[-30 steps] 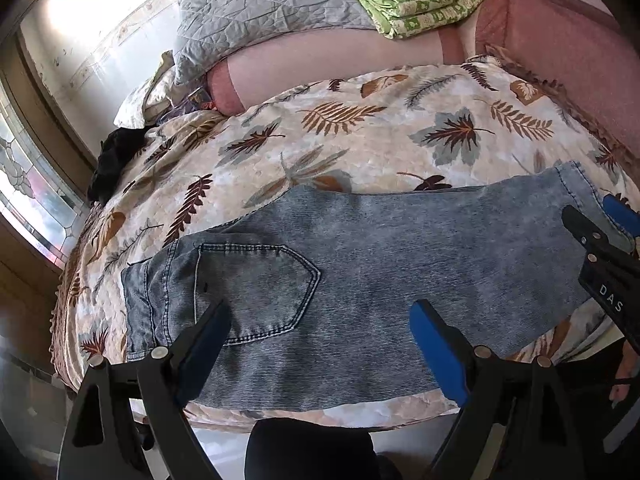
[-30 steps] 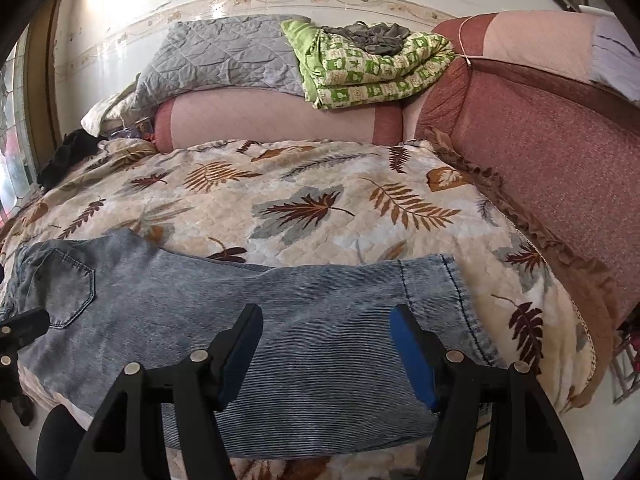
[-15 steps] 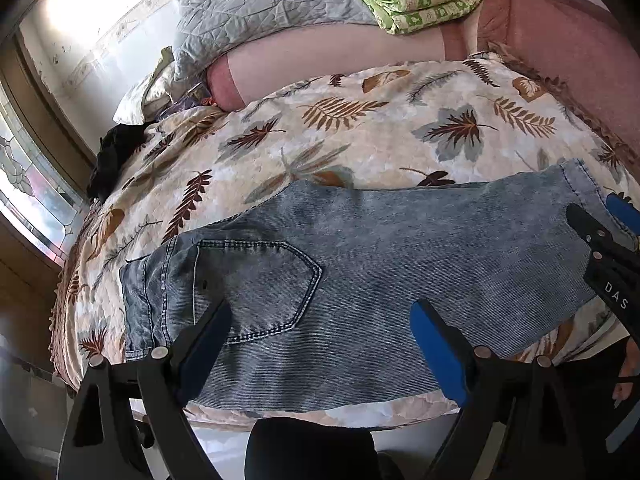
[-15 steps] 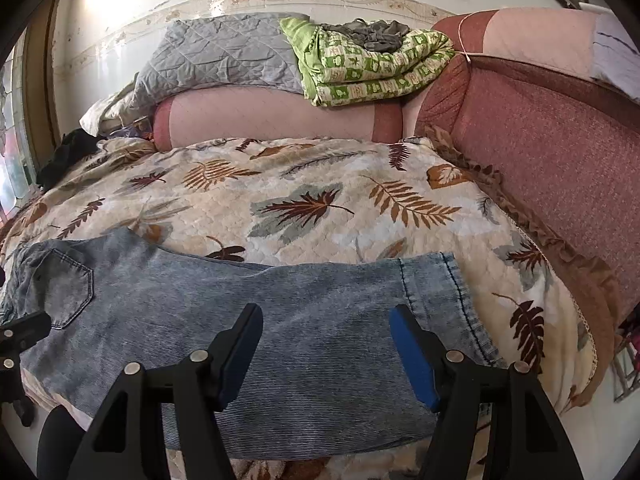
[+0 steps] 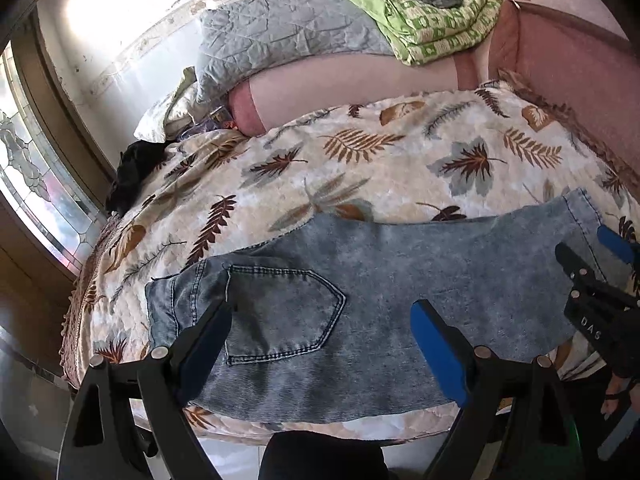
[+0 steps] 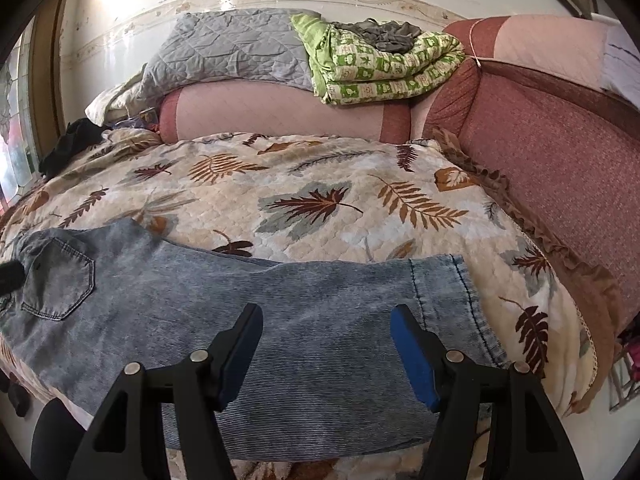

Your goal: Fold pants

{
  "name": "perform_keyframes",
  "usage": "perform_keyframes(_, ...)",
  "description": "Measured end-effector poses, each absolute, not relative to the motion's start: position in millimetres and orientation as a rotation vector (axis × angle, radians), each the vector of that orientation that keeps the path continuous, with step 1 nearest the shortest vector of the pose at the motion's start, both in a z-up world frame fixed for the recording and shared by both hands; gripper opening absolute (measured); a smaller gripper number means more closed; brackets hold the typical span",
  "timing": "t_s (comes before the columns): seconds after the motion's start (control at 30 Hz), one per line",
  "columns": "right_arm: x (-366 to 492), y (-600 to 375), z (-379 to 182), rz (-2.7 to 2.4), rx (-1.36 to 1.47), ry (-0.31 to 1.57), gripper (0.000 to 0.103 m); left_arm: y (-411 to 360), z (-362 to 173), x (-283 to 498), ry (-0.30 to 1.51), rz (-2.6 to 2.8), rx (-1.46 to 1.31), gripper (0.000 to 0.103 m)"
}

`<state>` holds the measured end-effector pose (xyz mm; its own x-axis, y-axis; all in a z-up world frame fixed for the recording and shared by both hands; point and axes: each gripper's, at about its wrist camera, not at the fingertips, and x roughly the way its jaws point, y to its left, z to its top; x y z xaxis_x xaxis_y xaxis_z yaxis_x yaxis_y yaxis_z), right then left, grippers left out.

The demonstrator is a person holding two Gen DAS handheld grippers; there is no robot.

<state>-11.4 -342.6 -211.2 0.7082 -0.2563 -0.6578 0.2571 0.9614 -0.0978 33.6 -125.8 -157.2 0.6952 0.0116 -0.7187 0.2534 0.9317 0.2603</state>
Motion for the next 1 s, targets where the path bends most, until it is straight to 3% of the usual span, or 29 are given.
perform_keyframes(1.0, -13.7, -394.0, -215.7, -0.434, 0.218, 0.767, 0.070, -194.0, -193.4, -6.3, 0.839, -0.361, 0.485, 0.091)
